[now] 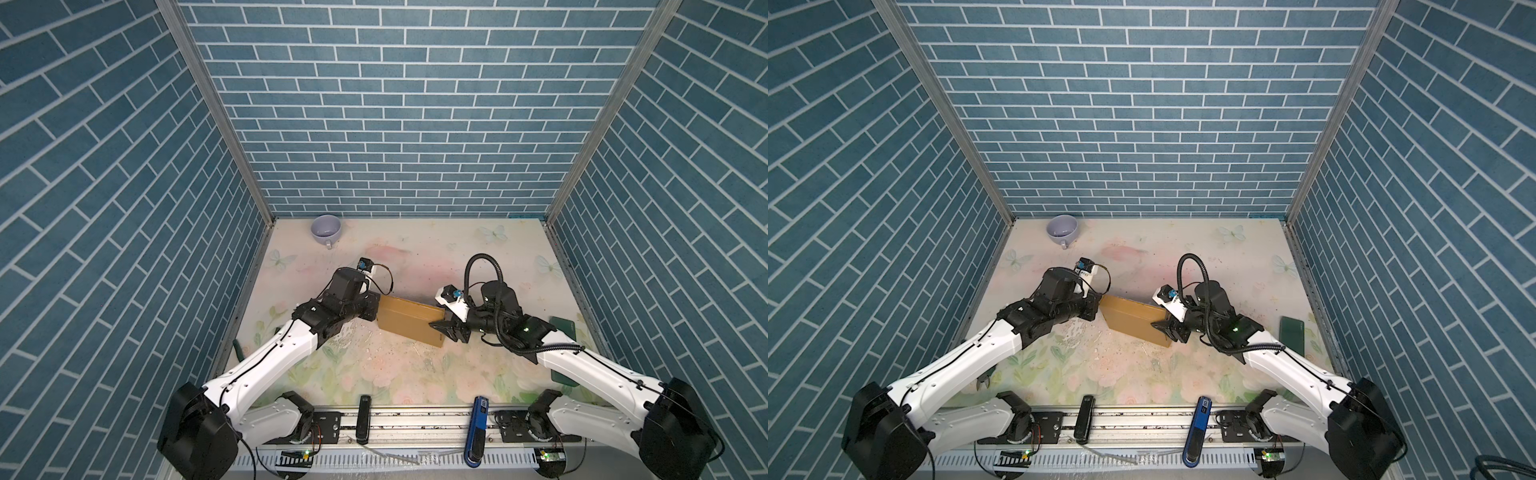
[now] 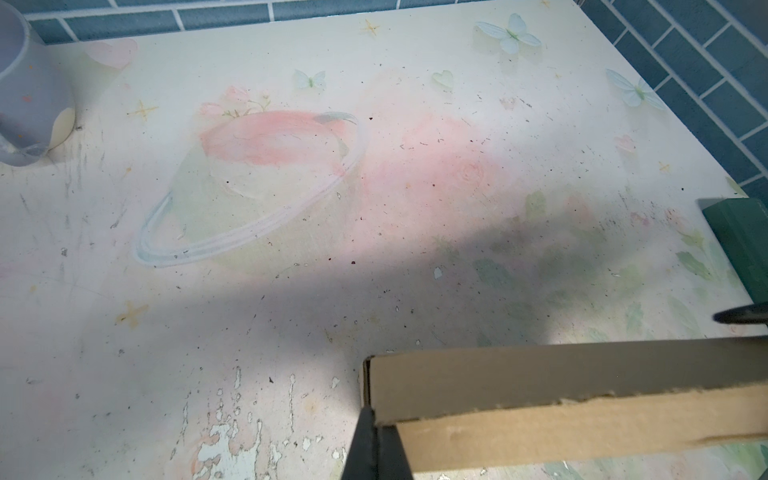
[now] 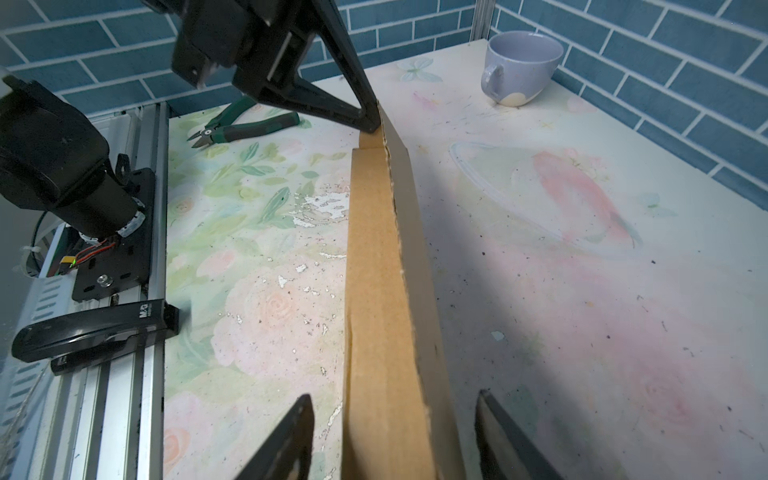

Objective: Fold the paper box
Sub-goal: 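Open the right gripper and draw it back while the left gripper holds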

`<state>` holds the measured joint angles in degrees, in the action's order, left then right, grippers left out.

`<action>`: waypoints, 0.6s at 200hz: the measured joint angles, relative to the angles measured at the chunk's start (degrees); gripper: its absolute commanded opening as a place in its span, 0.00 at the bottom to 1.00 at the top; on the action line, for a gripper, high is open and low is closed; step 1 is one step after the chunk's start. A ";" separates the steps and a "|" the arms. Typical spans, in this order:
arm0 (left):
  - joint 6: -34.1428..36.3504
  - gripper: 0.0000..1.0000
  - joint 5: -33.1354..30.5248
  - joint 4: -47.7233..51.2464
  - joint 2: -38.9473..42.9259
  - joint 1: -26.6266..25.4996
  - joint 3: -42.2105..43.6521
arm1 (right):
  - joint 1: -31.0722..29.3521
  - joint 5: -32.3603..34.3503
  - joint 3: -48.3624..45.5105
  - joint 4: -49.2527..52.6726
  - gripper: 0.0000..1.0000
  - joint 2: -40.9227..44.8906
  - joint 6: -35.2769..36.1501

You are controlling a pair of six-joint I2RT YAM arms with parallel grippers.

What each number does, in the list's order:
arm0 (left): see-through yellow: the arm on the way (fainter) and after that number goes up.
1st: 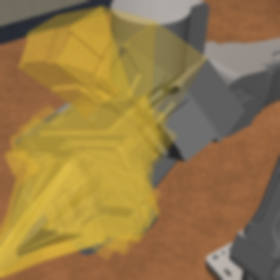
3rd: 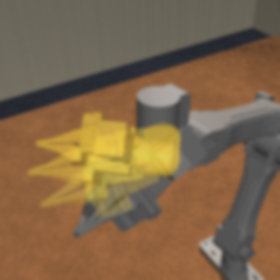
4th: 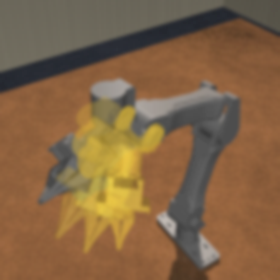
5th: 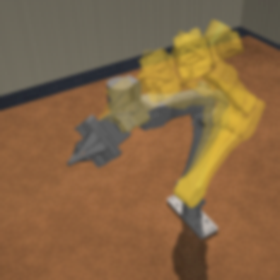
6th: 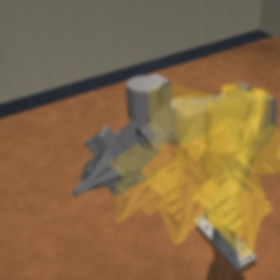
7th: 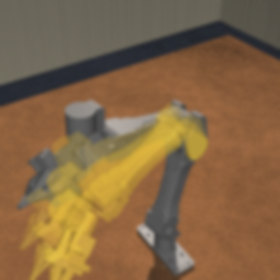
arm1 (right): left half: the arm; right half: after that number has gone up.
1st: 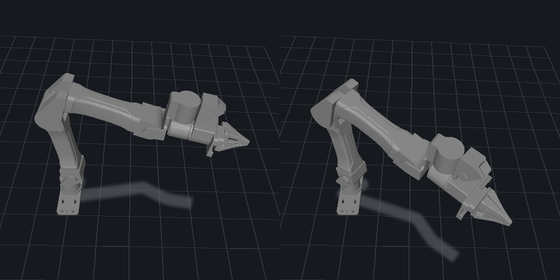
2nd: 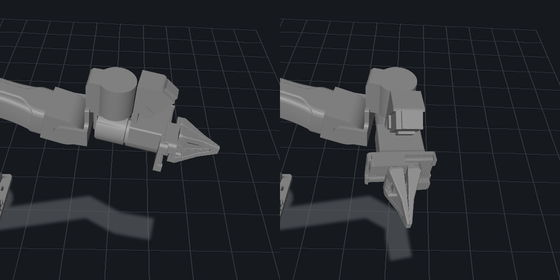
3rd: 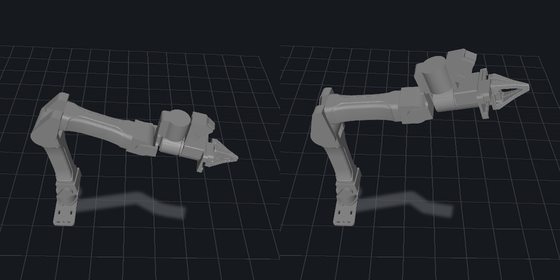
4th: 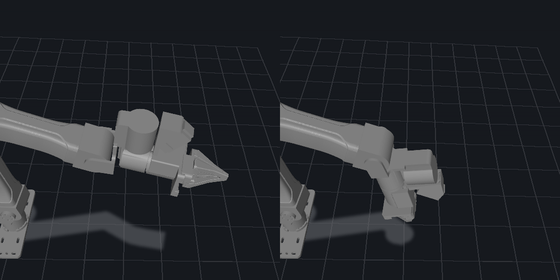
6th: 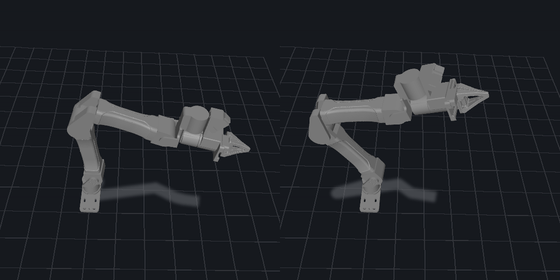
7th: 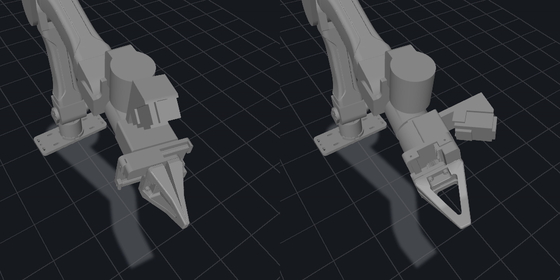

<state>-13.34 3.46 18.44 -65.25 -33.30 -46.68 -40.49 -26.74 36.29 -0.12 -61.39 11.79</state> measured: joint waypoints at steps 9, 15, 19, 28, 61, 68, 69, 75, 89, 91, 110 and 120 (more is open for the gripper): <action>0.00 0.00 -0.09 0.07 0.00 -0.02 -0.02 | 0.00 0.09 0.02 0.68 0.61 1.25 -0.02; 0.00 0.00 -0.24 0.11 0.00 -0.02 -0.04 | 0.00 0.13 0.04 1.22 0.61 2.10 0.00; 0.00 0.00 -0.26 0.15 -0.02 -0.02 -0.11 | 0.00 0.17 0.07 1.60 0.61 2.69 -0.02; 0.00 0.00 -0.46 0.31 -0.13 -0.04 -0.24 | 0.00 0.22 0.07 2.34 0.61 4.07 -0.02; -0.02 0.00 -0.76 0.46 -0.68 -0.15 -0.70 | 0.00 0.39 0.33 4.72 0.60 8.20 -0.24; -0.04 0.00 -0.85 0.48 -0.79 -0.20 -0.79 | 0.00 0.50 0.48 5.14 0.60 8.94 -0.50; -0.04 0.00 -0.85 0.48 -0.81 -0.22 -0.81 | 0.00 0.55 0.48 5.18 0.60 9.01 -0.50; -0.04 0.00 -0.87 0.52 -0.87 -0.24 -0.90 | 0.00 0.68 0.55 5.42 0.59 9.62 -0.70; -0.04 0.00 -0.90 0.57 -1.03 -0.39 -1.03 | 0.00 1.55 0.63 5.70 0.58 11.06 -1.22; -0.04 0.00 -0.90 0.57 -1.03 -0.44 -1.03 | 0.00 1.66 0.63 5.73 0.58 11.19 -1.33; -0.04 0.00 -0.92 0.81 -1.14 -0.55 -1.25 | 0.00 3.76 0.63 5.95 0.57 12.79 -1.57; -0.07 0.00 -0.94 0.98 -1.22 -0.59 -1.40 | 0.00 5.07 0.63 6.29 0.57 13.46 -1.62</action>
<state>-13.41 2.52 19.42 -66.48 -33.89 -48.07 -40.49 -21.67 36.93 6.17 -47.92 10.17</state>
